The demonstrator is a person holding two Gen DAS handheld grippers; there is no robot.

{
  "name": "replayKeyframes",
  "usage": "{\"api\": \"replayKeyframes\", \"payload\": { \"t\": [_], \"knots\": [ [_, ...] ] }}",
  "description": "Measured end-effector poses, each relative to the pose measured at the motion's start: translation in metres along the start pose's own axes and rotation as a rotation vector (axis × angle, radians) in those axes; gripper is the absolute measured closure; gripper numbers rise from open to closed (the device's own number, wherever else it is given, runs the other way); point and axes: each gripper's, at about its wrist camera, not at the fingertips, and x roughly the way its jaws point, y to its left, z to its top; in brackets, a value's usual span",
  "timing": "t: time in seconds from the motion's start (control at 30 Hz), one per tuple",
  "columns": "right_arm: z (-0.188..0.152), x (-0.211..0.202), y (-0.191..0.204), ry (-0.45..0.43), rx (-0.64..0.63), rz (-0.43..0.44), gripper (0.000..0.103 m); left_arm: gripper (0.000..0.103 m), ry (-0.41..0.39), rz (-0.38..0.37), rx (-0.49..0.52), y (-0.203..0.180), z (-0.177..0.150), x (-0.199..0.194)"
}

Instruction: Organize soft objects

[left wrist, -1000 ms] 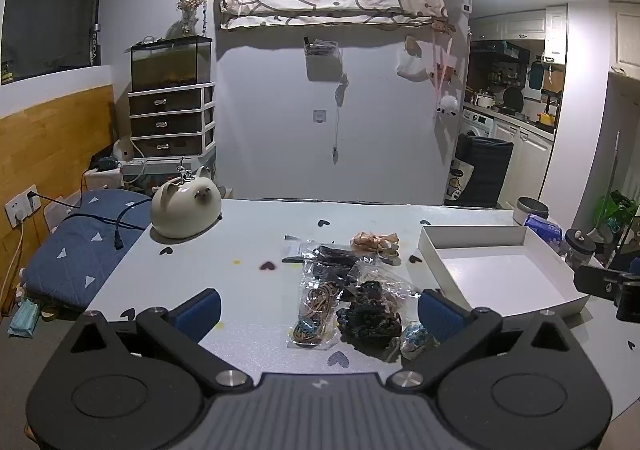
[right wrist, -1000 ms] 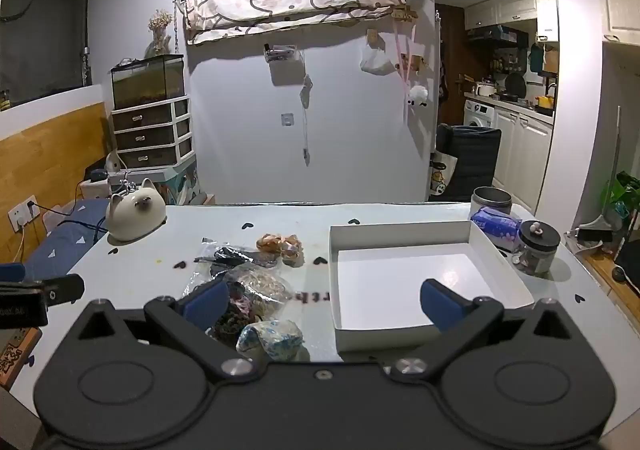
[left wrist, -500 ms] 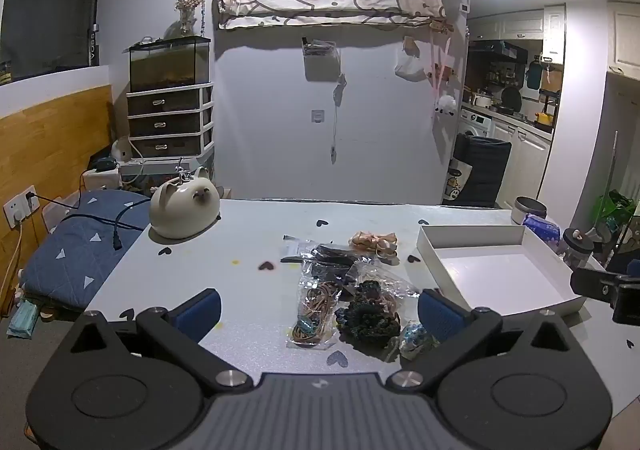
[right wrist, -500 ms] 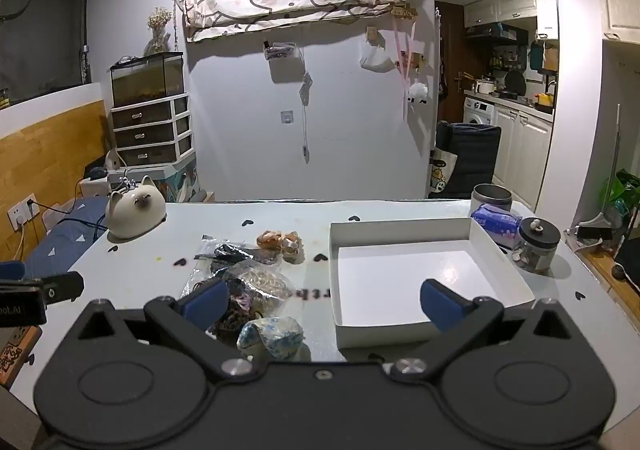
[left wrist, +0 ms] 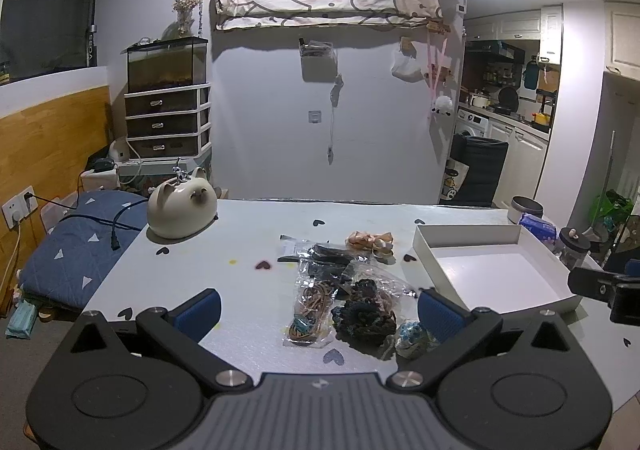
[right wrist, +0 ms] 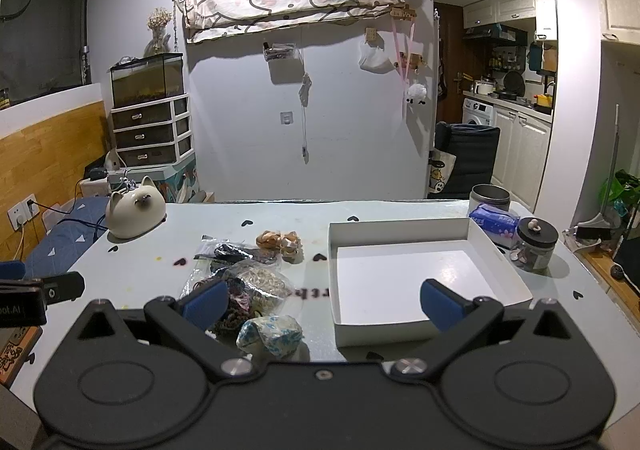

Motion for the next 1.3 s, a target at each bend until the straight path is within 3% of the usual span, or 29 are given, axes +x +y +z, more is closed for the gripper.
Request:
{"api": "replayKeyframes", "payload": {
  "t": [1.3],
  "knots": [
    [0.0000,-0.0025,0.0008,0.000,-0.002,0.000,0.000,0.000,-0.003,-0.001,-0.001,0.0000,-0.0001,-0.0002]
  ]
}}
